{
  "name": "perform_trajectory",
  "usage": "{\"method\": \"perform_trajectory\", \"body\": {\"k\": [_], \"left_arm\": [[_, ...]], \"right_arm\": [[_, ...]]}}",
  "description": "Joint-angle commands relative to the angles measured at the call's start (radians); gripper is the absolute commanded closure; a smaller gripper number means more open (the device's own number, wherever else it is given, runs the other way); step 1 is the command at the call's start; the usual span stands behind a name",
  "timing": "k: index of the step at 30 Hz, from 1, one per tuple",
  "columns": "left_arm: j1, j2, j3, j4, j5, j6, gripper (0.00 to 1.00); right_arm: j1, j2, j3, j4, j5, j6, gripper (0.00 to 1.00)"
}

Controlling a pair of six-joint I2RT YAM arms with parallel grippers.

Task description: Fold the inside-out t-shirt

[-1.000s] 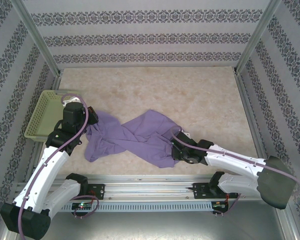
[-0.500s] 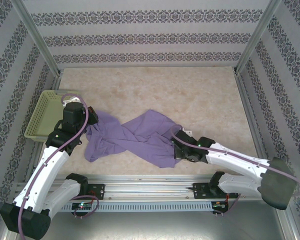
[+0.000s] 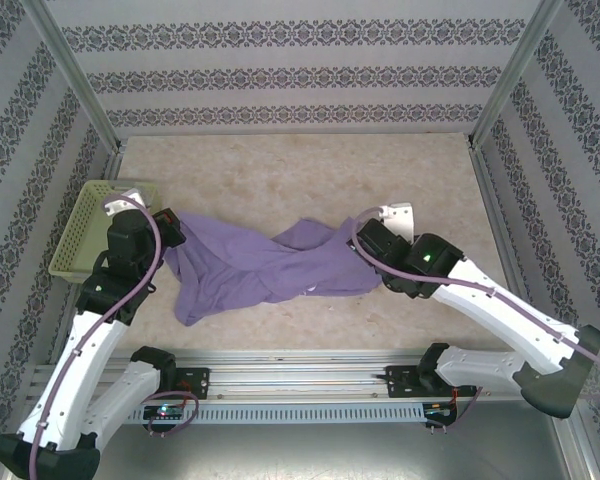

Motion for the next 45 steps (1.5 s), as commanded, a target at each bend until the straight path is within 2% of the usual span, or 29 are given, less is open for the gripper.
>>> {"method": "perform_trajectory", "body": {"k": [1, 4, 7, 10, 14, 21, 23, 30, 45], "left_arm": [[-0.004, 0.018, -0.035, 0.007, -0.045, -0.005, 1.0], [0.0, 0.031, -0.03, 0.01, -0.047, -0.006, 1.0], [0.001, 0.026, -0.03, 0.028, -0.029, -0.014, 1.0], [0.002, 0.017, -0.036, 0.028, -0.026, -0.018, 1.0], [0.001, 0.005, -0.05, 0.03, -0.027, -0.017, 1.0], [0.002, 0.008, -0.048, 0.028, -0.025, -0.013, 1.0], [0.001, 0.01, -0.048, 0.029, -0.025, -0.011, 1.0], [0.002, 0.015, -0.052, 0.032, -0.019, -0.011, 1.0], [0.001, 0.02, -0.052, 0.031, -0.013, -0.008, 1.0]], "right_arm": [[-0.054, -0.047, -0.191, 0.196, -0.271, -0.051, 1.0], [-0.13, -0.076, -0.323, 0.277, -0.418, -0.003, 1.0], [-0.156, -0.06, -0.42, 0.301, -0.474, 0.05, 1.0], [-0.16, -0.024, -0.463, 0.249, -0.437, 0.105, 1.0], [-0.159, -0.039, -0.49, 0.256, -0.431, 0.145, 0.94], [-0.196, -0.147, -0.542, 0.316, -0.469, 0.165, 0.75], [-0.212, -0.19, -0.557, 0.317, -0.47, 0.17, 0.73], [-0.295, -0.287, -0.611, 0.371, -0.559, 0.138, 0.75], [-0.367, -0.157, -0.627, 0.477, -0.586, 0.079, 0.81]]}}
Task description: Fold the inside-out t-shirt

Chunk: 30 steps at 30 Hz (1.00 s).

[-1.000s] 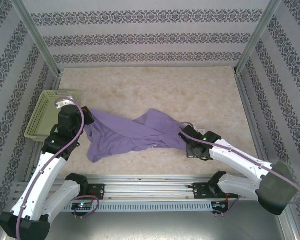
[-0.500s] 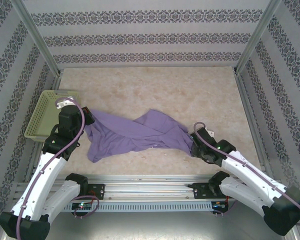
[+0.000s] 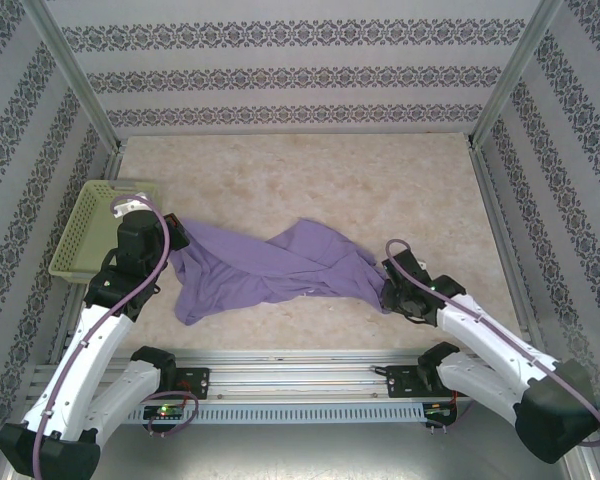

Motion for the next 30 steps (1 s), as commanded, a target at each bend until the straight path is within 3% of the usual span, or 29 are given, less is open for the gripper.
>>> {"method": "perform_trajectory", "body": {"k": [1, 4, 8, 9, 13, 18, 21, 26, 30], "left_arm": [[0.001, -0.002, -0.009, 0.023, 0.0, -0.008, 1.0], [0.002, -0.005, -0.011, 0.022, 0.0, -0.008, 1.0], [0.001, -0.006, -0.008, 0.022, -0.001, -0.008, 1.0], [0.001, -0.005, -0.006, 0.021, -0.002, -0.008, 1.0], [0.001, 0.001, 0.028, 0.02, -0.007, -0.006, 1.0], [0.002, -0.003, 0.104, 0.012, -0.033, 0.001, 1.0], [0.002, -0.035, 0.122, 0.009, -0.074, 0.01, 1.0], [0.002, -0.079, 0.096, -0.003, -0.141, 0.011, 1.0], [0.001, -0.075, 0.098, 0.004, -0.118, 0.006, 1.0]], "right_arm": [[-0.013, 0.03, -0.012, 0.039, -0.019, -0.026, 0.8], [-0.012, 0.071, -0.017, 0.05, -0.05, -0.035, 0.8], [-0.001, 0.065, -0.004, 0.015, -0.033, -0.031, 1.0], [0.006, 0.052, 0.013, -0.02, -0.001, -0.033, 1.0], [0.081, 0.014, 0.226, -0.266, 0.225, -0.037, 1.0], [0.221, 0.118, 0.667, -0.707, 0.633, 0.019, 1.0], [0.273, 0.169, 0.831, -0.906, 0.775, 0.095, 1.0], [0.277, 0.195, 0.814, -0.959, 0.801, 0.142, 1.0], [0.277, 0.13, 0.739, -0.756, 0.672, 0.005, 1.0]]}}
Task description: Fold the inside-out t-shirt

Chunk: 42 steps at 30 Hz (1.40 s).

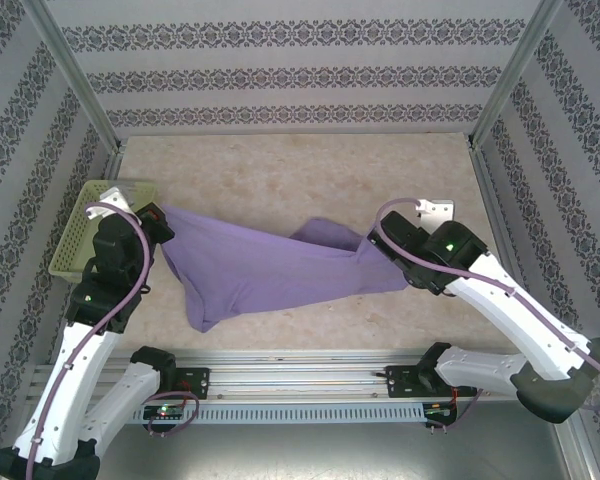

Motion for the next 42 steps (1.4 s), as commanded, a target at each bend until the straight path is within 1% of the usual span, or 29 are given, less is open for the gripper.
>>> {"method": "perform_trajectory", "body": {"k": [1, 3, 4, 7, 9, 12, 14, 16, 18, 20, 21, 22, 23, 24, 25, 27, 28, 29, 31, 33, 34, 35, 37, 39, 42], "left_arm": [[0.001, 0.011, 0.014, 0.011, -0.001, 0.005, 1.0], [0.002, 0.041, 0.034, 0.036, 0.038, -0.001, 1.0], [0.001, 0.075, 0.053, 0.052, 0.067, -0.002, 1.0], [0.001, 0.224, 0.159, 0.075, 0.13, -0.012, 1.0], [0.0, 0.326, 0.21, 0.13, 0.136, -0.024, 1.0], [0.0, 0.496, 0.367, 0.141, 0.114, -0.011, 1.0], [0.001, 0.602, 0.509, 0.142, 0.123, 0.025, 1.0], [0.01, 0.687, 0.682, 0.094, 0.09, 0.081, 1.0], [0.053, 0.743, 0.884, 0.016, 0.079, 0.122, 1.0], [0.098, 0.72, 0.978, 0.004, 0.074, 0.142, 1.0], [0.117, 0.679, 0.978, 0.034, 0.063, 0.156, 1.0], [0.128, 0.63, 0.962, 0.069, 0.051, 0.169, 1.0], [0.137, 0.571, 0.927, 0.11, 0.048, 0.189, 1.0], [0.139, 0.509, 0.876, 0.153, 0.059, 0.206, 1.0], [0.139, 0.452, 0.824, 0.199, 0.087, 0.208, 1.0], [0.139, 0.346, 0.679, 0.281, 0.164, 0.188, 1.0], [0.139, 0.313, 0.627, 0.287, 0.186, 0.176, 1.0], [0.139, 0.289, 0.574, 0.26, 0.189, 0.161, 1.0], [0.139, 0.258, 0.45, 0.228, 0.219, 0.112, 1.0], [0.139, 0.232, 0.273, 0.234, 0.301, 0.025, 1.0], [0.139, 0.228, 0.208, 0.22, 0.331, -0.018, 1.0], [0.137, 0.226, 0.135, 0.186, 0.335, -0.069, 1.0], [0.139, 0.223, 0.026, 0.114, 0.316, -0.142, 1.0], [0.139, 0.212, -0.047, 0.062, 0.311, -0.148, 1.0], [0.141, 0.152, -0.109, 0.036, 0.314, -0.141, 1.0]], "right_arm": [[0.004, -0.073, -0.062, 0.141, -0.069, -0.116, 1.0], [-0.036, -0.099, -0.07, 0.248, -0.144, -0.189, 1.0], [-0.074, -0.097, -0.057, 0.294, -0.189, -0.23, 1.0], [-0.224, -0.033, 0.008, 0.403, -0.264, -0.345, 1.0], [-0.312, 0.044, 0.085, 0.454, -0.298, -0.403, 1.0], [-0.417, 0.181, 0.284, 0.495, -0.329, -0.463, 1.0], [-0.473, 0.281, 0.459, 0.495, -0.358, -0.501, 1.0], [-0.51, 0.371, 0.672, 0.465, -0.357, -0.555, 1.0], [-0.533, 0.472, 0.962, 0.369, -0.333, -0.598, 1.0], [-0.535, 0.522, 1.221, 0.295, -0.319, -0.637, 1.0], [-0.535, 0.525, 1.316, 0.275, -0.334, -0.653, 1.0], [-0.534, 0.511, 1.378, 0.263, -0.356, -0.659, 1.0], [-0.528, 0.477, 1.402, 0.264, -0.382, -0.664, 1.0], [-0.509, 0.416, 1.355, 0.289, -0.397, -0.669, 1.0], [-0.483, 0.345, 1.255, 0.341, -0.4, -0.678, 1.0], [-0.411, 0.142, 0.895, 0.549, -0.427, -0.693, 1.0], [-0.388, 0.068, 0.739, 0.62, -0.445, -0.684, 1.0], [-0.373, 0.01, 0.6, 0.653, -0.462, -0.654, 1.0], [-0.362, -0.048, 0.383, 0.653, -0.494, -0.578, 1.0], [-0.359, -0.082, 0.142, 0.674, -0.534, -0.492, 1.0], [-0.36, -0.087, 0.064, 0.682, -0.556, -0.456, 1.0], [-0.361, -0.085, -0.025, 0.685, -0.584, -0.409, 1.0], [-0.36, -0.073, -0.15, 0.664, -0.619, -0.344, 1.0], [-0.361, -0.061, -0.243, 0.64, -0.632, -0.305, 1.0], [-0.369, -0.086, -0.291, 0.604, -0.628, -0.281, 1.0]]}}
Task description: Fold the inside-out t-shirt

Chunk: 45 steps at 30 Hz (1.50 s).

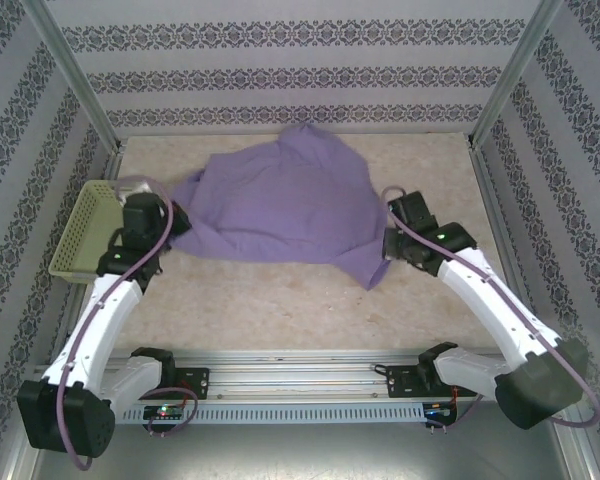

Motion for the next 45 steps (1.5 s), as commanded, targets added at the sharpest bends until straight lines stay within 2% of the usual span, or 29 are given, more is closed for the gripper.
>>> {"method": "perform_trajectory", "body": {"k": [1, 5, 8, 11, 13, 16, 19, 23, 26, 31, 36, 38, 40, 43, 45], "left_arm": [[0.003, -0.141, 0.01, -0.046, 0.013, -0.052, 1.0], [0.002, -0.276, 0.052, -0.088, -0.014, -0.019, 1.0], [0.001, -0.399, 0.061, -0.122, -0.075, -0.008, 1.0], [0.001, -0.507, 0.009, -0.11, -0.098, -0.004, 1.0], [0.001, -0.524, -0.025, -0.126, -0.084, -0.015, 1.0], [0.002, -0.461, -0.066, -0.143, -0.048, -0.037, 1.0], [0.001, -0.316, -0.059, -0.092, -0.017, -0.032, 1.0], [0.001, -0.04, 0.069, 0.001, 0.003, -0.03, 1.0], [0.001, 0.173, 0.251, 0.064, 0.01, -0.039, 1.0], [0.003, 0.394, 0.681, 0.042, -0.078, -0.011, 1.0], [0.051, 0.521, 1.159, -0.035, -0.188, 0.12, 1.0], [0.09, 0.537, 1.281, -0.06, -0.208, 0.153, 1.0], [0.127, 0.524, 1.338, -0.066, -0.201, 0.179, 1.0], [0.142, 0.452, 1.276, -0.017, -0.184, 0.239, 1.0], [0.144, 0.374, 1.153, 0.023, -0.145, 0.238, 1.0]], "right_arm": [[0.001, -0.125, 0.027, -0.046, -0.009, 0.09, 1.0], [0.003, -0.264, 0.102, -0.115, 0.027, 0.084, 1.0], [0.001, -0.35, 0.173, -0.176, 0.04, 0.077, 1.0], [0.006, -0.397, 0.209, -0.227, 0.03, 0.088, 1.0], [0.007, -0.408, 0.181, -0.228, 0.002, 0.107, 1.0], [0.008, -0.384, 0.09, -0.195, -0.017, 0.126, 1.0], [0.006, -0.303, 0.044, -0.126, -0.003, 0.115, 1.0], [-0.034, -0.114, 0.148, -0.036, 0.038, 0.043, 1.0], [-0.114, 0.059, 0.351, -0.005, 0.039, -0.02, 1.0], [-0.188, 0.312, 0.922, -0.082, 0.057, -0.11, 1.0], [-0.222, 0.609, 1.799, -0.272, 0.049, -0.205, 1.0], [-0.225, 0.674, 2.01, -0.273, 0.025, -0.245, 1.0], [-0.223, 0.621, 1.95, -0.198, 0.017, -0.264, 1.0], [-0.22, 0.427, 1.578, -0.01, -0.027, -0.264, 1.0], [-0.218, 0.33, 1.383, 0.048, -0.042, -0.247, 1.0]]}}
